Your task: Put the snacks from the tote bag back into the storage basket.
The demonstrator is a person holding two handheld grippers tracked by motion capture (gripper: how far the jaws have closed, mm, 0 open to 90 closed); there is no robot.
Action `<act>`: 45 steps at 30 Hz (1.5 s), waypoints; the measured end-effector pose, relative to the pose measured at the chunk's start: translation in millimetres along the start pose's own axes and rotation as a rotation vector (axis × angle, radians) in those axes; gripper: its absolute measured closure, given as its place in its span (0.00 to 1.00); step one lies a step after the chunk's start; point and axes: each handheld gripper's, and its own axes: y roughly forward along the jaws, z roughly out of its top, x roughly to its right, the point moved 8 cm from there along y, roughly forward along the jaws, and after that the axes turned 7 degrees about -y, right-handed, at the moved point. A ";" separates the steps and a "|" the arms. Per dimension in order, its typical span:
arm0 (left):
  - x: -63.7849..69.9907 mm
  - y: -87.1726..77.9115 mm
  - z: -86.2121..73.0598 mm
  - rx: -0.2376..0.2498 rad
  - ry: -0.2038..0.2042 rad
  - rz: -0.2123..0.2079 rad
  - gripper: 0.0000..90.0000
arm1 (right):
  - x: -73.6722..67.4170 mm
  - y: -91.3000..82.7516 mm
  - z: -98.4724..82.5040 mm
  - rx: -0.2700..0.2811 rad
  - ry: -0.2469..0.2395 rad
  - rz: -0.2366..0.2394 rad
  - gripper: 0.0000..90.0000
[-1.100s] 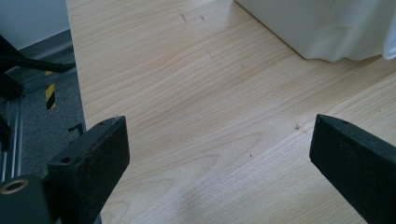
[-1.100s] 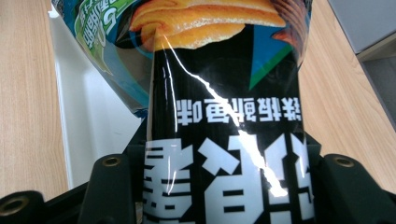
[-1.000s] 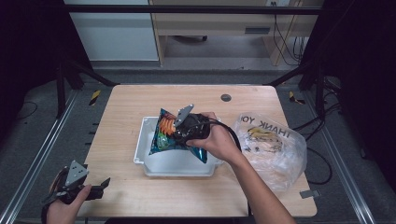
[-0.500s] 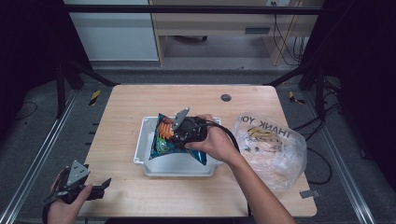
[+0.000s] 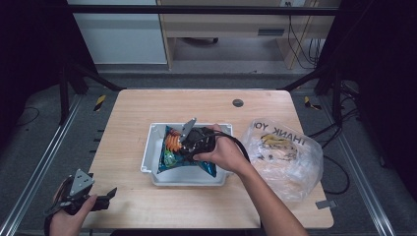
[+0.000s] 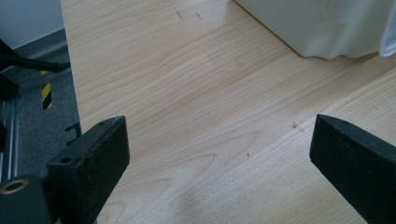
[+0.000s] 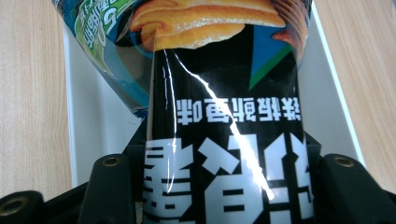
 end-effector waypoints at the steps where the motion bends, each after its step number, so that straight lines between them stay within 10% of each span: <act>1: 0.0 0.0 0.0 0.000 0.000 0.000 0.05 | 0.0 0.0 0.0 0.000 0.000 0.000 0.49; 45: 0.9 1.0 0.2 -0.004 0.007 -0.005 0.05 | 0.6 27.7 -18.4 -0.024 0.035 0.053 0.49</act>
